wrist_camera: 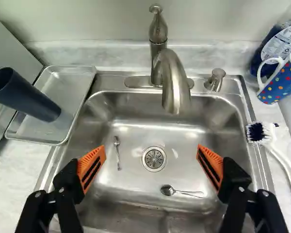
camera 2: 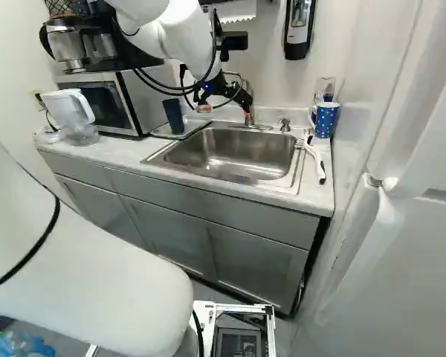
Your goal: Rinse the cup and place it in the tray
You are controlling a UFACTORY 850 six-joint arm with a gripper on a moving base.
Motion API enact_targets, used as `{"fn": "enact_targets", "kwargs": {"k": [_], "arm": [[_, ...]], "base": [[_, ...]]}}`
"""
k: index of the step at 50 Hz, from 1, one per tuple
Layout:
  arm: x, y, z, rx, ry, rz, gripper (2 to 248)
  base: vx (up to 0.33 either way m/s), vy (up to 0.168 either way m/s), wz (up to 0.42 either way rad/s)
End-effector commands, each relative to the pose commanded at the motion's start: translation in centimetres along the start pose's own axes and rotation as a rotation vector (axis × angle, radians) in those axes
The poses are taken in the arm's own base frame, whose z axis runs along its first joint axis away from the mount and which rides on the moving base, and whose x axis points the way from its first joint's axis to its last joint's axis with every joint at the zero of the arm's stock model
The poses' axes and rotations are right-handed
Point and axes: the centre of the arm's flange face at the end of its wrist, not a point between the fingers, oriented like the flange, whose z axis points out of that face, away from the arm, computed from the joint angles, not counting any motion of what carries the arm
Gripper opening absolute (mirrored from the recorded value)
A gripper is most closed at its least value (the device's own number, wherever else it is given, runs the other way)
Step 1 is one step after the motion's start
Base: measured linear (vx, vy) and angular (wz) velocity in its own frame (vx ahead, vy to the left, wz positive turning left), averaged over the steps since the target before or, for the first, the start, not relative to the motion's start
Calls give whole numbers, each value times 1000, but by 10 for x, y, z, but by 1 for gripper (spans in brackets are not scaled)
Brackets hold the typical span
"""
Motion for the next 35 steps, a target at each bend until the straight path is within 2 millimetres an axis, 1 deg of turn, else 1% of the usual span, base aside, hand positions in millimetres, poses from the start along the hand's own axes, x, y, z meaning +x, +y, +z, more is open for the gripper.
{"fn": "enact_targets", "kwargs": {"k": [35], "arm": [[0, 0, 0, 0, 0, 0, 247]], "base": [[0, 0, 0]]}}
